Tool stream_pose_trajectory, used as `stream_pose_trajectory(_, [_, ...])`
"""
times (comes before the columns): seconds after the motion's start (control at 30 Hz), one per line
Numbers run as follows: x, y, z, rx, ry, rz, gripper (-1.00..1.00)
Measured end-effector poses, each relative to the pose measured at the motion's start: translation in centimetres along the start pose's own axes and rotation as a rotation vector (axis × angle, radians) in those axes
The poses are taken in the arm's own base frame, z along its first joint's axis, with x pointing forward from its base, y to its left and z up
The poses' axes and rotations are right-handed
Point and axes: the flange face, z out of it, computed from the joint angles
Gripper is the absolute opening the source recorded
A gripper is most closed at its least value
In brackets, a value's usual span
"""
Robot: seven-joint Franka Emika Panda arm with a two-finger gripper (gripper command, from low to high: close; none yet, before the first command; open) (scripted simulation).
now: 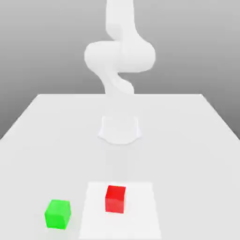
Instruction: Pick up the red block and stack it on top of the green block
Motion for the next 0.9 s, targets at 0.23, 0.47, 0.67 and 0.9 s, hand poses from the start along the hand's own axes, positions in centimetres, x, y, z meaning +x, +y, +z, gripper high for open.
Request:
stream_pose_trajectory(0.23, [-3.8, 4.5, 16.4, -0.189, -0.166, 0.039, 0.00])
stream_pose_trajectory(0.47, [-10.7, 12.4, 28.4, -0.375, -0.323, 0.077, 0.00])
stream_pose_trajectory(0.67, [-18.0, 20.4, 34.9, -0.528, -0.448, 0.108, 0.00])
stream_pose_trajectory(0.9, [-21.7, 24.3, 40.0, -0.546, -0.463, 0.111, -1.00])
